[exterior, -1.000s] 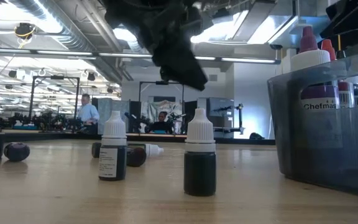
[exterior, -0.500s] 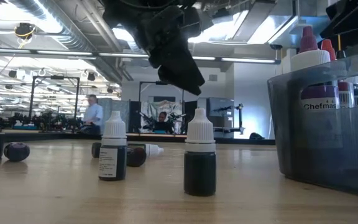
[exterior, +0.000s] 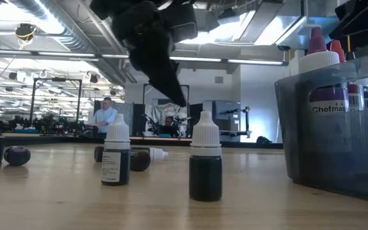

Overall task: Pick & Place food coloring
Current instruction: Put the small green food coloring bottle into the bin

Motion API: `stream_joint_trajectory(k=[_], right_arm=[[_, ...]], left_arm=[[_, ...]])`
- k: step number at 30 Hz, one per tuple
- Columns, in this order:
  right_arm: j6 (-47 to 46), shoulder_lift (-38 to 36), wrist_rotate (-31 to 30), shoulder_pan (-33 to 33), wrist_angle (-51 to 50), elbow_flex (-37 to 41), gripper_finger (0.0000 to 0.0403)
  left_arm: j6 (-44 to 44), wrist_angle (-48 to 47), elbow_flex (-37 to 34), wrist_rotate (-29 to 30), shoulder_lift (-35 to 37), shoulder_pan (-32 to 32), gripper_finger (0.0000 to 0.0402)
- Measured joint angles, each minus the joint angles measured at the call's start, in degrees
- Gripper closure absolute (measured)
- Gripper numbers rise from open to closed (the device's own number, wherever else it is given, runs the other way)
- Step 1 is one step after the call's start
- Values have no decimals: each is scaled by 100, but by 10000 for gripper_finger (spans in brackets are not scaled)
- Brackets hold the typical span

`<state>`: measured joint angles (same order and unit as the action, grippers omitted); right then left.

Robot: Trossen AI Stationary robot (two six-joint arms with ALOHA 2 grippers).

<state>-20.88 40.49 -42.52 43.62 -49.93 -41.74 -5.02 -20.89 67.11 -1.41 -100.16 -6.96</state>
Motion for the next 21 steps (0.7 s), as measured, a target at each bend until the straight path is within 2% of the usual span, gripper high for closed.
stream_joint_trajectory(k=[3, 6, 10, 21], right_arm=[[-2, 0, 0, 0, 0, 0, 263], [0, 2, 0, 0, 2, 0, 263], [-2, 2, 0, 0, 2, 0, 263], [-4, 120, 2, 0, 4, -2, 263]], left_arm=[[-290, -67, 0, 94, 0, -119, 181], [-577, -27, 7, 439, -140, -212, 191], [-928, -76, 0, 489, -357, -231, 202], [-949, -485, -3, 514, -587, -341, 205]])
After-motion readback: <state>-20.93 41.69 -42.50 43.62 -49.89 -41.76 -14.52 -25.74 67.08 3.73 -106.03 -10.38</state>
